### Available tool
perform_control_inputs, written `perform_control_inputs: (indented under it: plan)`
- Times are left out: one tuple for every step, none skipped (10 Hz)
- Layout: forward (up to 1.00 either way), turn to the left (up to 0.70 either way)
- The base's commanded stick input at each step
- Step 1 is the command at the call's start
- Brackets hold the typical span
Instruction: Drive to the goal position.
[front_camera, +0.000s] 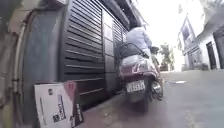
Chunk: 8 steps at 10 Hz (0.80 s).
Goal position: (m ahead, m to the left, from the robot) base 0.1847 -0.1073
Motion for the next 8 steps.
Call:
perform_control_inputs:
  plan:
    - [0.0, -0.7]
    - [0.0, -0.7]
    - [0.0, -0.7]
    - [0.0, -0.7]
    - [0.0, -0.7]
    - [0.0, -0.7]
    - [0.0, -0.7]
    - [0.0, -0.7]
